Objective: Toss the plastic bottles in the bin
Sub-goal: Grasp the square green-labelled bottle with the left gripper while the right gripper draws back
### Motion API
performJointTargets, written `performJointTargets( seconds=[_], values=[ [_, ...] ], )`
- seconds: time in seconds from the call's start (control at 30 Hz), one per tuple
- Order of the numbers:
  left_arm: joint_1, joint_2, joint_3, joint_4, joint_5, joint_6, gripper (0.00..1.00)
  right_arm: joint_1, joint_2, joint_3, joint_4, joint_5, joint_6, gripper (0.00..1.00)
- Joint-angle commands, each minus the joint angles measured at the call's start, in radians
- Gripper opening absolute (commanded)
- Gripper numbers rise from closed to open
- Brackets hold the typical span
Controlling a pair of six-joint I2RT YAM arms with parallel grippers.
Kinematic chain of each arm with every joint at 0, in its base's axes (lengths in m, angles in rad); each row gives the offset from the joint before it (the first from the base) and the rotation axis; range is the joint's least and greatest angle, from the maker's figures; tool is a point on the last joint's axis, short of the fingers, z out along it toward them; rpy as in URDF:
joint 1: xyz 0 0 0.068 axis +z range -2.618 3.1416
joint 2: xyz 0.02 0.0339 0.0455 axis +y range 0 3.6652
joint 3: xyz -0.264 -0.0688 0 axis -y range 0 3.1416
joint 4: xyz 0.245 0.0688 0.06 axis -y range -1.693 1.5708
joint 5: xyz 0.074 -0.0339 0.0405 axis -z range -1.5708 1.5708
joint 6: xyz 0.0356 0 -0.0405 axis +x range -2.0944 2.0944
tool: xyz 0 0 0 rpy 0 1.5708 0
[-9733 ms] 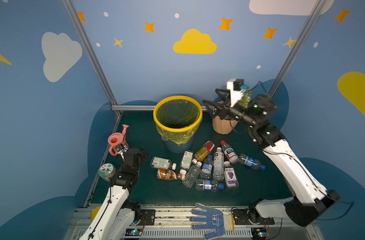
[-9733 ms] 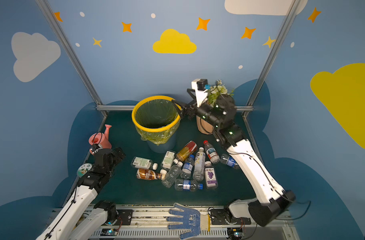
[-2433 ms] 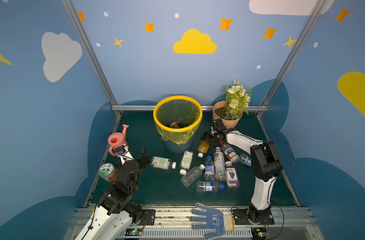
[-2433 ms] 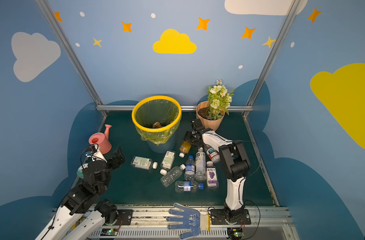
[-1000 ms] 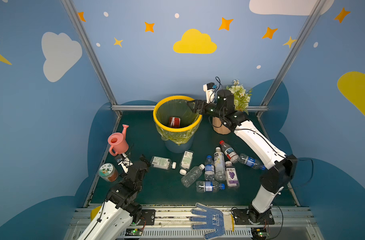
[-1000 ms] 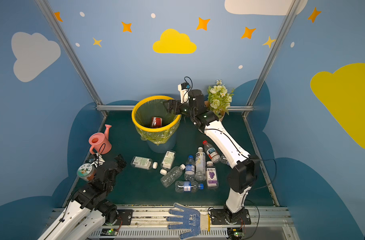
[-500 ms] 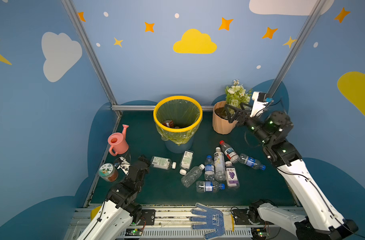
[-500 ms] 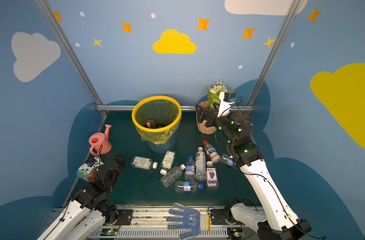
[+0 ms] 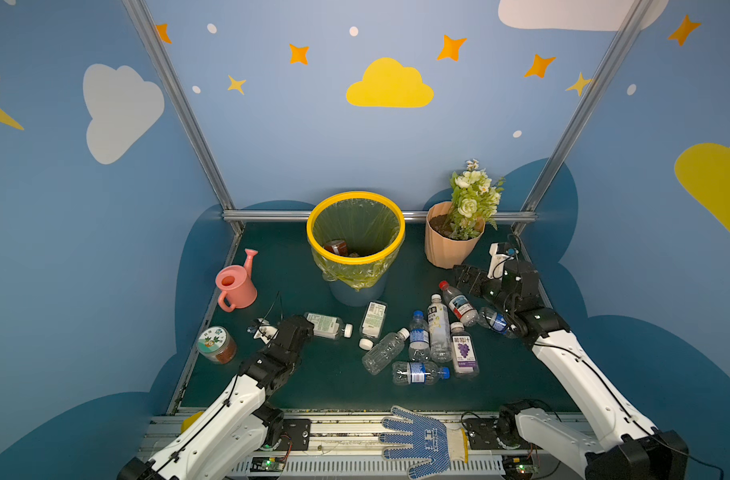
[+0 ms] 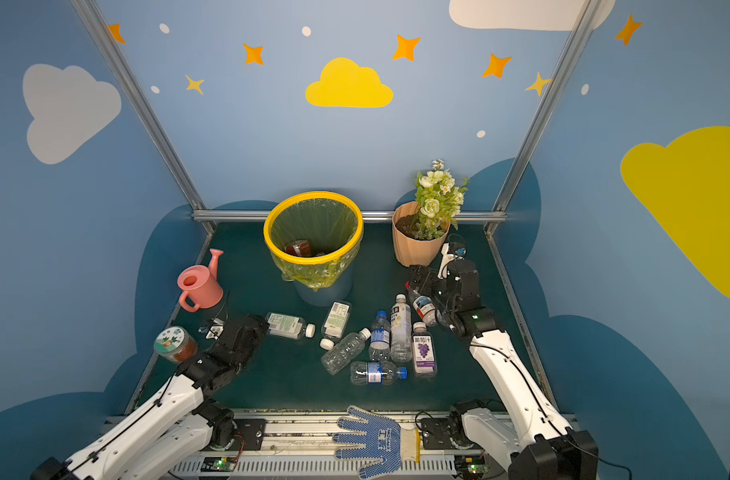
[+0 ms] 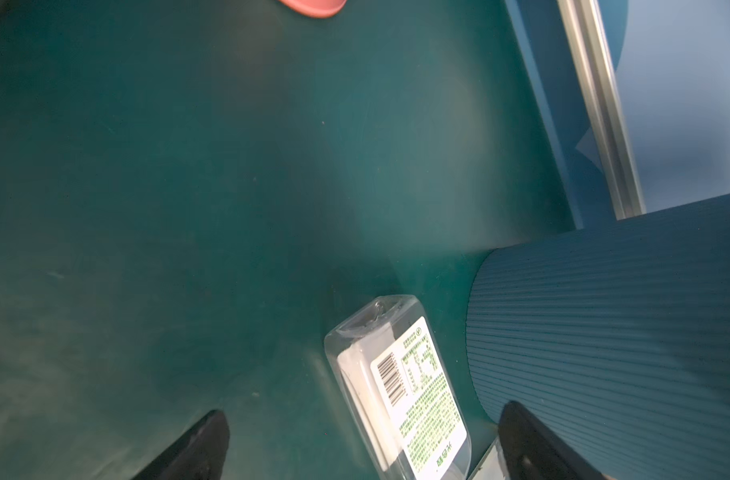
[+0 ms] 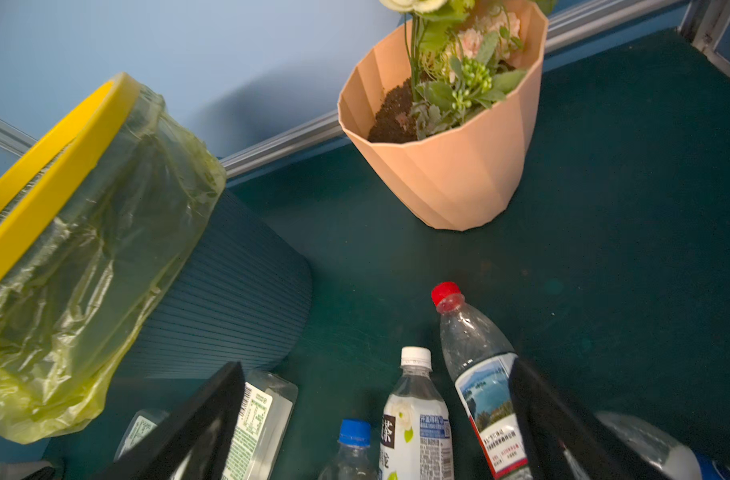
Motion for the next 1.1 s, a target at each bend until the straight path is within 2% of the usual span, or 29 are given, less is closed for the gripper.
performJointTargets(
  seconds=[0.0, 0.27, 0.47, 0.67, 0.8, 0.93, 1.07],
  values=[
    [0.044, 0.058, 0.055, 0.001, 0.071, -0.020, 1.00, -0.014, -0.017, -0.039, 0.002, -0.005, 0.032, 0.97],
    [0.098, 0.273, 0.187, 0.007, 0.206, -0.035, 1.00, -0.050, -0.037, -0.091, 0.008, -0.016, 0.048, 0.97],
    [0.112, 0.451, 0.327, -0.110, 0.275, -0.073, 1.00, -0.083, -0.034, -0.120, 0.007, -0.022, 0.061, 0.97],
    [0.114, 0.542, 0.359, -0.107, 0.352, -0.103, 1.00, -0.118, -0.033, -0.148, 0.012, -0.033, 0.072, 0.97],
    [0.115, 0.576, 0.379, -0.157, 0.369, -0.108, 1.00, -0.148, -0.028, -0.153, 0.008, -0.047, 0.076, 0.97],
    [0.117, 0.604, 0.355, -0.122, 0.380, -0.137, 1.00, -0.178, -0.020, -0.191, 0.024, -0.073, 0.092, 0.97],
    [0.124, 0.655, 0.378, -0.128, 0.400, -0.116, 0.99, -0.198, -0.014, -0.205, 0.031, -0.095, 0.099, 0.97]
  ],
)
